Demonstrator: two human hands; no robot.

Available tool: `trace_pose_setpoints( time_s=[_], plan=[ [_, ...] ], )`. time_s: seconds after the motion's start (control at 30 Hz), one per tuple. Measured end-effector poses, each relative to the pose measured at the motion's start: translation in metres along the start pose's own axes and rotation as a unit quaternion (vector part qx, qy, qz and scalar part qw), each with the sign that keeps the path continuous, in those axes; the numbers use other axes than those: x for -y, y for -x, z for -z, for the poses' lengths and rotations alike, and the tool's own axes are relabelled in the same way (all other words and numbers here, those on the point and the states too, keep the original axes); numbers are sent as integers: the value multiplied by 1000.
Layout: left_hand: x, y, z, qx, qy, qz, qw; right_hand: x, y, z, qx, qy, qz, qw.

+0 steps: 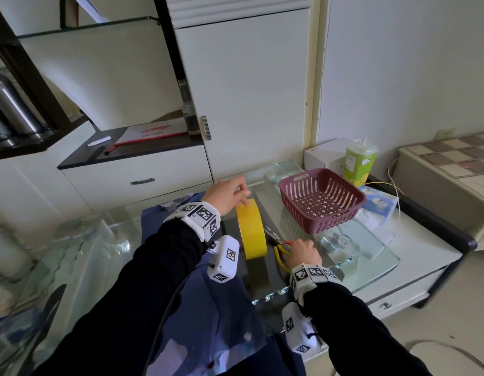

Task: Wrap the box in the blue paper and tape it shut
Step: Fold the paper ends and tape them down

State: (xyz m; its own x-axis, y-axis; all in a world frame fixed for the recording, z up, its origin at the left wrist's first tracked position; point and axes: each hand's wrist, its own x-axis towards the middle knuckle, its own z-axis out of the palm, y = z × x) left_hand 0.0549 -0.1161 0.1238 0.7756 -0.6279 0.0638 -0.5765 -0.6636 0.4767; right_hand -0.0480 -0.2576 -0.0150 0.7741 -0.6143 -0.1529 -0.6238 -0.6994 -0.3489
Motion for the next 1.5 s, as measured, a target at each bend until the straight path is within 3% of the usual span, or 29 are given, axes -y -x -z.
trace_pose_setpoints(
  time_s=[0.17,0.3,0.5,0.63,0.87,1.2,1.5],
  plan=[
    [3,0,-7,-9,-21,-8,1000,1,-3,25,80,-243,-69,964],
    [1,1,-17,-44,-48,-4,998,4,-6,38,39,-347,-25,937],
    [6,1,-22,-94,-54,10,994,8,-5,60,55,-263,83,960],
    [11,-1,-22,-124,-29,26,991,11,-7,57,38,-236,84,967],
    [15,-1,-27,-132,-42,16,990,5,-11,61,43,-77,129,988],
    [23,-3,-21,-133,-59,-26,989,33,-28,85,-22,44,208,977],
    [28,-7,-22,-134,-56,-42,989,49,-39,92,-46,72,251,964]
  ],
)
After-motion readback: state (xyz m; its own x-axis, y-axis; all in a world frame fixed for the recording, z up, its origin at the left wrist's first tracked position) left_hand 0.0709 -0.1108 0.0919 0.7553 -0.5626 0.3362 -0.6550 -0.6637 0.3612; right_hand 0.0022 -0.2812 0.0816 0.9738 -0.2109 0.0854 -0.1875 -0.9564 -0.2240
